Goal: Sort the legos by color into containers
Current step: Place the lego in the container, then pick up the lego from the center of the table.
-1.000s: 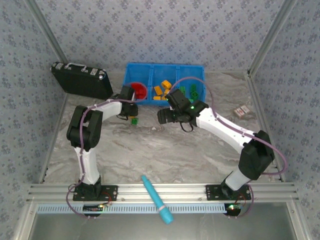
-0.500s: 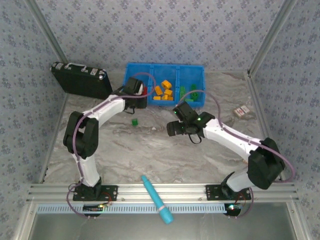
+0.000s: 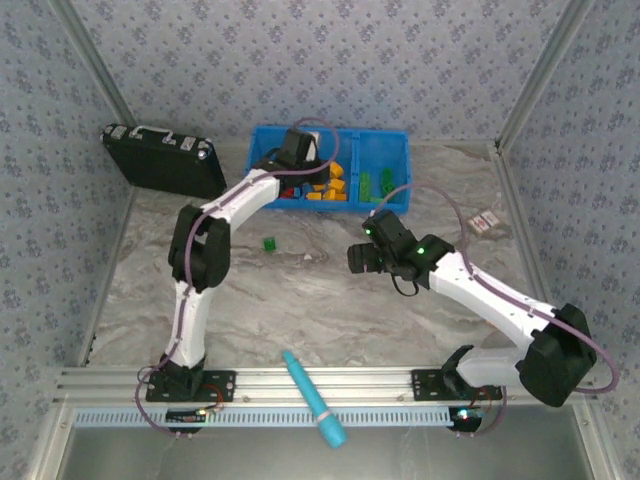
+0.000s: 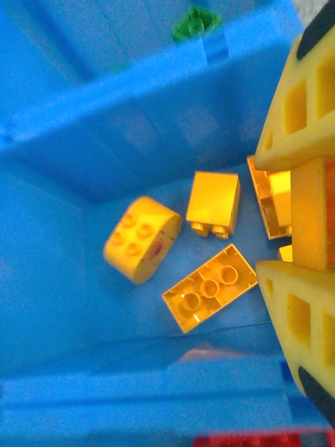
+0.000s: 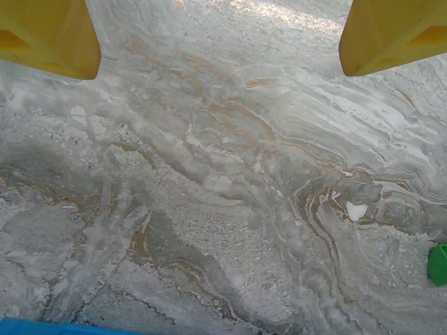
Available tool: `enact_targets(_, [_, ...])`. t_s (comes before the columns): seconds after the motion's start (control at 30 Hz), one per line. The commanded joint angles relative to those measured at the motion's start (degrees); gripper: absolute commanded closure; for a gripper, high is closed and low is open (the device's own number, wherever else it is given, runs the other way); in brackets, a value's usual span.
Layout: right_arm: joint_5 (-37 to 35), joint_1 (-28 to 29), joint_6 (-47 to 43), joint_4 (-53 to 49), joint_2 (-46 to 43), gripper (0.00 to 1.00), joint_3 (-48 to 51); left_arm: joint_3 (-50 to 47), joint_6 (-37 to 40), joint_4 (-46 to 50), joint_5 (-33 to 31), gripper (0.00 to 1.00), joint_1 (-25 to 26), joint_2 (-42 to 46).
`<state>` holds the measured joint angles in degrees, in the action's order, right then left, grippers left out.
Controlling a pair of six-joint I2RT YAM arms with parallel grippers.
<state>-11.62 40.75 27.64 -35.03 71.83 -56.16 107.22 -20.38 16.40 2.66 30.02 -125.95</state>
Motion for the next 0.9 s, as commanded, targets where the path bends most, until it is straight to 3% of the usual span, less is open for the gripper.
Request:
enact_targets(0.0, [-1.6, 0.2, 0.5, -0.9, -0.8, 0.09, -0.6, 3.8, -1.3, 1.5, 1.0, 0.57, 0.3, -0.1])
enact_targets(0.2, [2.7, 3.0, -2.1, 9.0, 5.9, 0.09, -0.7, 0.1, 2.3, 1.5, 1.5, 0.44, -0.1, 9.1])
enact_targets(0.4, [5.7, 7.4, -2.4, 19.1, 18.4, 0.09, -5.9, -4.4, 3.8, 3.9, 3.0, 0.41, -3.5, 24.5])
enact_targets(0.57, [8.6, 9.7, -2.9, 20.9, 32.2, 0.09, -18.8, -10.3, 2.9, 9.4, -3.9, 0.38, -11.0, 39.7])
enact_targets(0.73, [10.5, 9.8, -1.9, 18.8, 42.0, 0.08, -27.6, -18.8, 3.2, 13.7, -5.1, 0.35, -20.8, 53.7])
enact_targets(0.87, [11.2, 9.6, -2.1, 16.5, 47.4, 0.06, -33.3, -22.7, 6.4, 19.0, -5.4, 0.33, -24.7, 60.3])
